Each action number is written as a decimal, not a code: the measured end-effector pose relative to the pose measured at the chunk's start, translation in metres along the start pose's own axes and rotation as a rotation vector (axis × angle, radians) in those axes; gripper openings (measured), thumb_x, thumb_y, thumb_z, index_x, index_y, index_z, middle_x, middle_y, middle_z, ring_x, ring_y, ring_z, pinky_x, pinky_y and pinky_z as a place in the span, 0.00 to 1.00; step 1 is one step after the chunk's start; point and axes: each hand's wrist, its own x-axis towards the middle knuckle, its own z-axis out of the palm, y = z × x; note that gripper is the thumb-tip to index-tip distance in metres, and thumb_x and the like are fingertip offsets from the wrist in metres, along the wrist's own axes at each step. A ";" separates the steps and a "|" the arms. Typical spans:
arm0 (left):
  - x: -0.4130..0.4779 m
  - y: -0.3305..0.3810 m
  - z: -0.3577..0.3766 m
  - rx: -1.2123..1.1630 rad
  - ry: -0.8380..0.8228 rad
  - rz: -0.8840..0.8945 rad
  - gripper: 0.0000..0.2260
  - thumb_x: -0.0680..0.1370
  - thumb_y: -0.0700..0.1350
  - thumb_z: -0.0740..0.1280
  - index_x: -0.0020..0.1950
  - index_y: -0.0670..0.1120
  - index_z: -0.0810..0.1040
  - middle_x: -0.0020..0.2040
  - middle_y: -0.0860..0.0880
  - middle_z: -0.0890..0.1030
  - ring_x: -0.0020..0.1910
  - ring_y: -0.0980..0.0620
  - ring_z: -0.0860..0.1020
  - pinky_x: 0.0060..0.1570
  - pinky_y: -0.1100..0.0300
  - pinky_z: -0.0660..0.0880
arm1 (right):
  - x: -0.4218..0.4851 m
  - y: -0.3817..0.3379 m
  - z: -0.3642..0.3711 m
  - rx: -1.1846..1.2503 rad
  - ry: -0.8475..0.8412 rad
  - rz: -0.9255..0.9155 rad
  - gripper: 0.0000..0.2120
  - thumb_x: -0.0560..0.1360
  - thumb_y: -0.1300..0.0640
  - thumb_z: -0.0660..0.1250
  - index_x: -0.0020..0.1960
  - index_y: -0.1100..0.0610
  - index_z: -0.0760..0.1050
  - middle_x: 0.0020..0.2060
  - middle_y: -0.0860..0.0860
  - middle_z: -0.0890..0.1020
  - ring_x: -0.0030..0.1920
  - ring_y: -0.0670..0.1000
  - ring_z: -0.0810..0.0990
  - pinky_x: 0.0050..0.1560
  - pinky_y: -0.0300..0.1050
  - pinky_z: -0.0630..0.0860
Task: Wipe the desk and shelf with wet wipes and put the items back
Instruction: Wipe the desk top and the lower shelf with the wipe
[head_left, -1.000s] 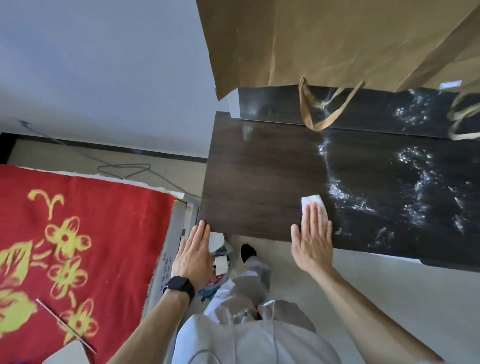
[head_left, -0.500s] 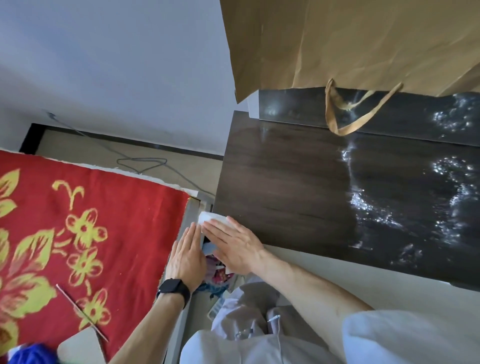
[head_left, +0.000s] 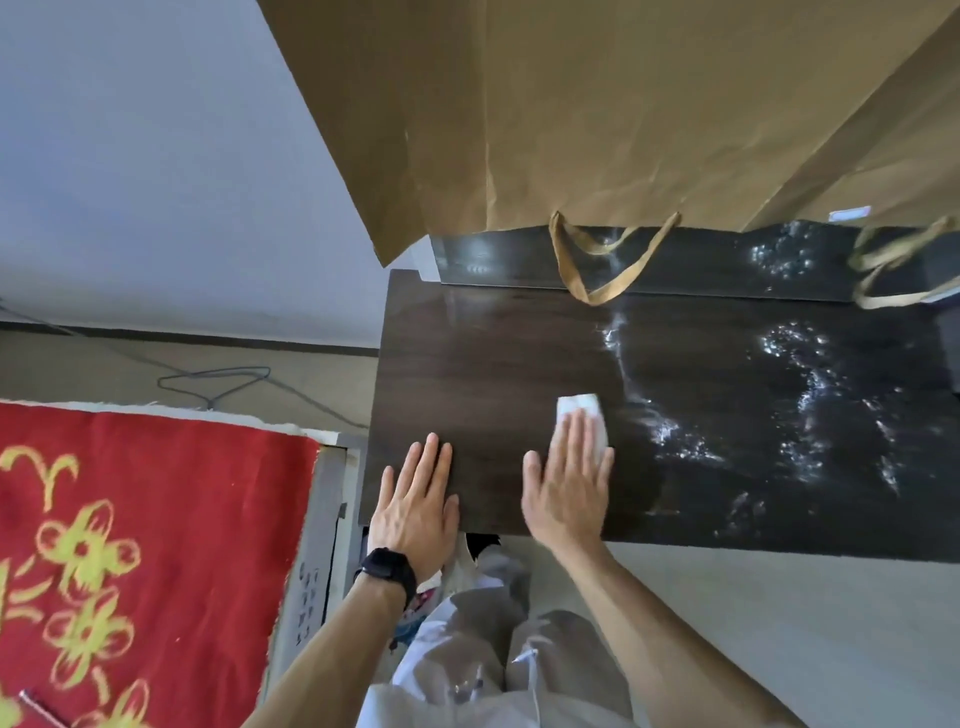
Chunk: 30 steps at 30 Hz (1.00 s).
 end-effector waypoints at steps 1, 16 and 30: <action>0.005 -0.001 -0.001 0.013 0.000 0.016 0.29 0.79 0.55 0.44 0.80 0.49 0.52 0.80 0.51 0.48 0.79 0.48 0.49 0.75 0.43 0.53 | -0.012 -0.014 0.009 -0.039 -0.048 -0.231 0.32 0.83 0.42 0.43 0.80 0.58 0.43 0.80 0.53 0.45 0.80 0.52 0.41 0.78 0.60 0.48; 0.030 -0.002 -0.014 -0.009 -0.084 0.036 0.28 0.83 0.55 0.50 0.80 0.52 0.44 0.80 0.54 0.41 0.79 0.51 0.41 0.77 0.46 0.48 | 0.048 0.003 -0.008 -0.057 0.002 -0.035 0.34 0.82 0.40 0.43 0.80 0.60 0.43 0.80 0.55 0.45 0.80 0.54 0.41 0.78 0.61 0.44; 0.074 0.018 -0.026 -0.021 -0.014 0.128 0.27 0.83 0.55 0.50 0.80 0.52 0.48 0.81 0.51 0.44 0.79 0.49 0.43 0.77 0.44 0.49 | 0.112 0.068 -0.041 0.052 0.014 0.355 0.35 0.81 0.40 0.40 0.80 0.61 0.40 0.80 0.58 0.43 0.80 0.56 0.40 0.77 0.64 0.46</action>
